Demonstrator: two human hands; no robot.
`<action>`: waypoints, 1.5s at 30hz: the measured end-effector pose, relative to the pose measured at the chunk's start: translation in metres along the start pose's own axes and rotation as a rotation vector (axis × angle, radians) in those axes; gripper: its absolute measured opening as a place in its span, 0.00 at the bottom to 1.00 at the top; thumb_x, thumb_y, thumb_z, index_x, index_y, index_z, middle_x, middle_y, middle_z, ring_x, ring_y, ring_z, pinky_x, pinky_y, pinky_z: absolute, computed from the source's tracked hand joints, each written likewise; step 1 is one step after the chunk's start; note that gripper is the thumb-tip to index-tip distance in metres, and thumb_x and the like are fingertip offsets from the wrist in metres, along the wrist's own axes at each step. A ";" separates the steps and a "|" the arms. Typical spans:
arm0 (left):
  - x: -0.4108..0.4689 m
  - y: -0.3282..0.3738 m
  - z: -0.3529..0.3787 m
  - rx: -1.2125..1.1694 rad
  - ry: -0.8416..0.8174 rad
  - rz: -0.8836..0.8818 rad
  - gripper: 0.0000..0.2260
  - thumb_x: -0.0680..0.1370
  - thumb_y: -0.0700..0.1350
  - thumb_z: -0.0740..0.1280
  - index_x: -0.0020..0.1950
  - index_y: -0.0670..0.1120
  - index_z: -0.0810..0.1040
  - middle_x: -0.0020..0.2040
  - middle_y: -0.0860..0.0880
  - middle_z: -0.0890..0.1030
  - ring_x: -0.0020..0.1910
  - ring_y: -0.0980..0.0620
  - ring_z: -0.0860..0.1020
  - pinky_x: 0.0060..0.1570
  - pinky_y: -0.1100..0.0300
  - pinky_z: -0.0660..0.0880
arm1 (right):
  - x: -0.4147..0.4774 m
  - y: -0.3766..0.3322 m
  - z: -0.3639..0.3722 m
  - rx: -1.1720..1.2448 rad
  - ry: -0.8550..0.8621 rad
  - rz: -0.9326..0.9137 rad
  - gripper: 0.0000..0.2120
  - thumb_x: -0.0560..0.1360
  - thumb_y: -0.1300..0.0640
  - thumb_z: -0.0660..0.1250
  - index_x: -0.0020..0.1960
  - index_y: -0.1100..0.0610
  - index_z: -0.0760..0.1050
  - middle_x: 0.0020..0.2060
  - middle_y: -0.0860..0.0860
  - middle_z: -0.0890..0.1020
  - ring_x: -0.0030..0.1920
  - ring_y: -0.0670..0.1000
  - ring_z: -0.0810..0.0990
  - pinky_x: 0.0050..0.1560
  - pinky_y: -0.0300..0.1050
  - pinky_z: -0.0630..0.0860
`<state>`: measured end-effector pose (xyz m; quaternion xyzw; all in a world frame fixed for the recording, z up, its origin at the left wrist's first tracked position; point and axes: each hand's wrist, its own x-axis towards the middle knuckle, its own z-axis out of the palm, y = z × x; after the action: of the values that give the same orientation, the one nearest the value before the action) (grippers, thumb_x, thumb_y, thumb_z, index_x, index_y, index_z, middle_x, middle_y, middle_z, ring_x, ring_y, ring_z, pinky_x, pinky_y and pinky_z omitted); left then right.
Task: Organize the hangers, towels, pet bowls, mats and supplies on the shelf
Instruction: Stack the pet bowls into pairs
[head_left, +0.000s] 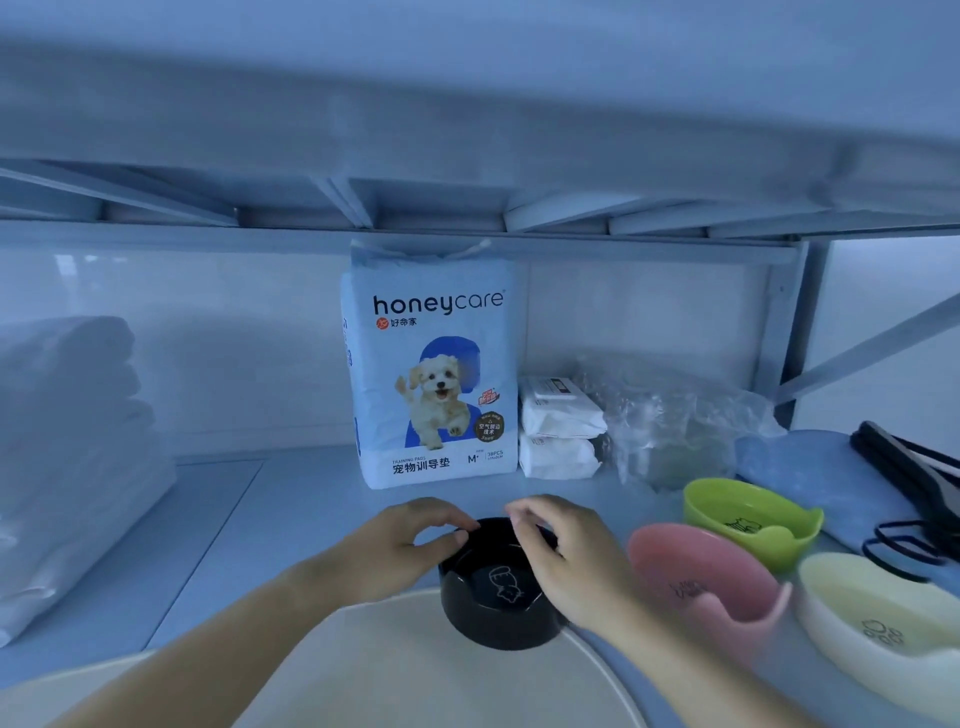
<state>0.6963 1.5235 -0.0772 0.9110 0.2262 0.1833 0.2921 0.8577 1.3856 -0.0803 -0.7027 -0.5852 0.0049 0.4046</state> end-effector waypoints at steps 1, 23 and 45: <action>-0.004 0.004 0.002 0.010 0.010 0.003 0.08 0.79 0.51 0.62 0.53 0.60 0.78 0.55 0.64 0.77 0.57 0.69 0.71 0.50 0.77 0.66 | -0.002 0.002 -0.001 -0.005 0.006 -0.008 0.11 0.79 0.50 0.58 0.52 0.48 0.78 0.49 0.39 0.81 0.51 0.39 0.77 0.54 0.37 0.73; -0.062 0.018 0.061 0.214 0.390 0.037 0.26 0.71 0.65 0.55 0.65 0.55 0.68 0.63 0.64 0.66 0.63 0.66 0.65 0.58 0.78 0.58 | -0.015 -0.005 -0.004 -0.253 -0.286 -0.157 0.17 0.76 0.42 0.58 0.40 0.54 0.75 0.34 0.48 0.79 0.38 0.50 0.76 0.38 0.46 0.71; -0.065 0.011 0.057 0.222 0.362 0.006 0.21 0.77 0.51 0.63 0.69 0.58 0.63 0.67 0.61 0.65 0.61 0.60 0.70 0.55 0.67 0.68 | -0.006 0.007 -0.012 -0.319 -0.295 -0.208 0.05 0.73 0.48 0.68 0.47 0.46 0.79 0.44 0.42 0.79 0.39 0.44 0.71 0.40 0.41 0.67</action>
<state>0.6717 1.4563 -0.1271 0.8905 0.2912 0.3185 0.1441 0.8676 1.3737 -0.0794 -0.6852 -0.7007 -0.0269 0.1970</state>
